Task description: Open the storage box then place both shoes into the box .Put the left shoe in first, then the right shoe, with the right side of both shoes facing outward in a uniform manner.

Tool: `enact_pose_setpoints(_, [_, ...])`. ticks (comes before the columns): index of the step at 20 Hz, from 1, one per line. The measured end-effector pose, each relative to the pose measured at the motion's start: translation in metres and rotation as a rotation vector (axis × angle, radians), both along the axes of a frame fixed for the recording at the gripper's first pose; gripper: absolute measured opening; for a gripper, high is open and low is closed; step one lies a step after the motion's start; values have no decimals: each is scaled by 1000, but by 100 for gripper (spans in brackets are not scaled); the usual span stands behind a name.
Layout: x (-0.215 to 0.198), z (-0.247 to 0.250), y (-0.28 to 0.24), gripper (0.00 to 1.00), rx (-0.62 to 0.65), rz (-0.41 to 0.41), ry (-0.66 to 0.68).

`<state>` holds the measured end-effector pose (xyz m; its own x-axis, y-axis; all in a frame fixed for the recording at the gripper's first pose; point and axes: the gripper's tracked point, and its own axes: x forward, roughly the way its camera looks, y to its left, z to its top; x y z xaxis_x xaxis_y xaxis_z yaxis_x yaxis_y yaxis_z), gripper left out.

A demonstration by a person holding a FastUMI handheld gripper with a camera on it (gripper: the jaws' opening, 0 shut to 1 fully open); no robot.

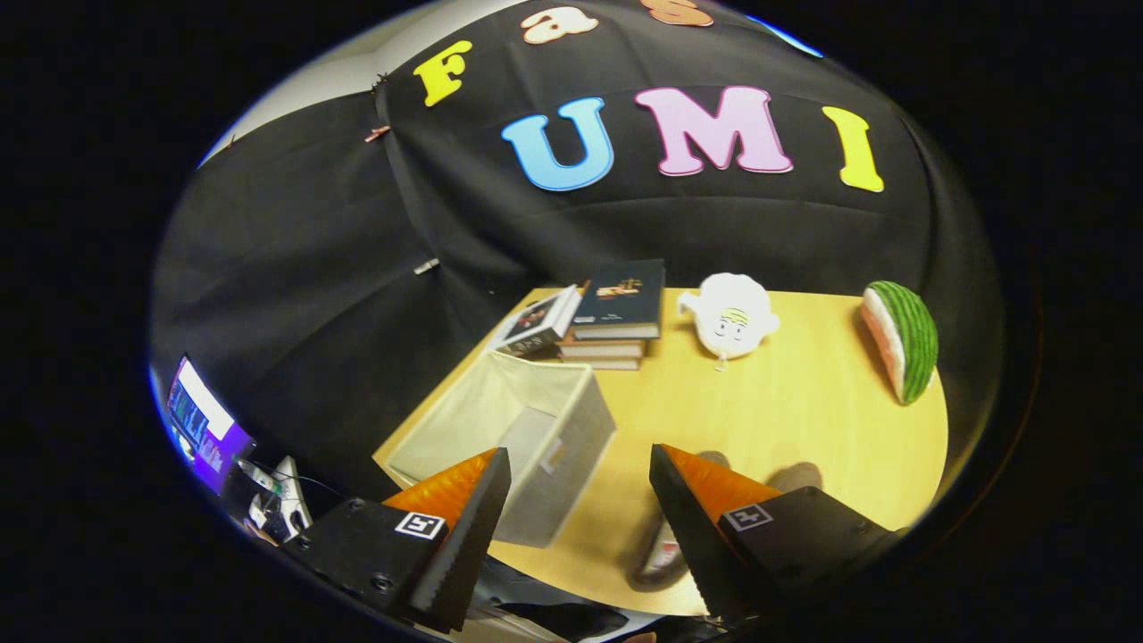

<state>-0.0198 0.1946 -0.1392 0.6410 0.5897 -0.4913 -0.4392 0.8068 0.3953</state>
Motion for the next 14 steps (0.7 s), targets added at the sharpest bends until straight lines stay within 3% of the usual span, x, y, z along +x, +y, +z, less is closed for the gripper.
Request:
enact_pose_setpoints(5, [-21, -78, -47, 94, -130, -80, 133])
enact_pose_setpoints(9, [-32, -132, -55, 79, -207, -68, 207])
enact_pose_setpoints(14, [-23, -190, -53, 70, -303, -78, 270])
